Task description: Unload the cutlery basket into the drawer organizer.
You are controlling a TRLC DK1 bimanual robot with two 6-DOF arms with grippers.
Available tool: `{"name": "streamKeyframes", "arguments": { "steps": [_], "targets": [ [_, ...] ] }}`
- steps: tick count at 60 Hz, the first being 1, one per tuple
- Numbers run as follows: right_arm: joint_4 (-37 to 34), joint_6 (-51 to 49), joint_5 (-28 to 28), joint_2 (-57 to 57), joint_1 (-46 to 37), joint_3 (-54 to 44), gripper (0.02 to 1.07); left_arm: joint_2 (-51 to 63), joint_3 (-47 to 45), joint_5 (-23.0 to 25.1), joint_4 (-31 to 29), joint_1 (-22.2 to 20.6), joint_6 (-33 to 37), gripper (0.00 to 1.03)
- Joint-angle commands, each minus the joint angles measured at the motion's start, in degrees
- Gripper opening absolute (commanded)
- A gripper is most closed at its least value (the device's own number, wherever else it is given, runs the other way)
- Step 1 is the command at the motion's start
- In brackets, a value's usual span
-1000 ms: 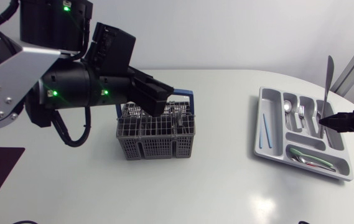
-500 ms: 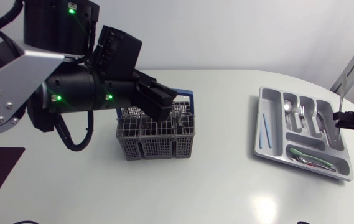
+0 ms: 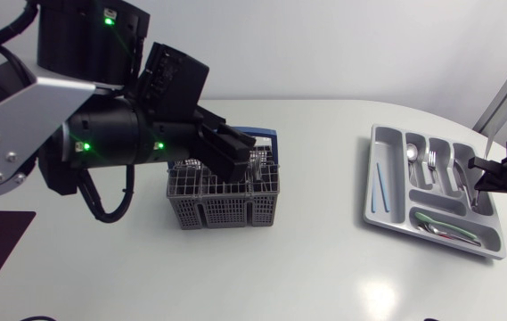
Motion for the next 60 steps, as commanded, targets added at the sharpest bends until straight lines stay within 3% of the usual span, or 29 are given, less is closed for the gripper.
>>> {"name": "streamKeyframes", "arguments": {
  "steps": [1,8,13,16,31,42,52,60],
  "targets": [
    [-0.47,1.70,0.72,1.25,1.33,1.48,0.08,-1.29,0.28,-0.59,-0.39,-0.50,0.40,0.98],
    [-0.47,1.87,1.60,1.87,2.30,1.66,0.24,-1.64,0.28,-0.68,-0.83,-0.58,0.40,0.98],
    [-0.73,2.23,1.60,1.87,2.56,1.66,0.46,-1.90,0.28,-0.86,-1.09,-0.58,0.49,0.98],
    [-1.08,2.14,1.60,1.78,2.91,1.57,0.52,-2.08,0.19,-0.95,-1.09,-0.58,0.58,0.98],
    [1.38,0.29,1.25,-10.44,4.58,-5.28,0.65,-3.13,-0.69,-1.47,-1.00,-0.85,1.19,0.98],
    [6.48,-5.16,-4.99,-28.54,9.33,-17.68,0.72,-3.40,-2.10,-1.47,-0.21,-1.02,1.89,0.98],
    [8.76,-7.18,-10.88,-39.88,15.30,-26.02,0.72,-3.49,-3.59,-1.56,0.31,-0.94,2.51,0.98],
    [8.41,-7.09,-11.06,-45.51,21.90,-29.72,0.73,-3.57,-4.91,-1.74,0.75,-0.76,3.39,0.98]
  ]
}}
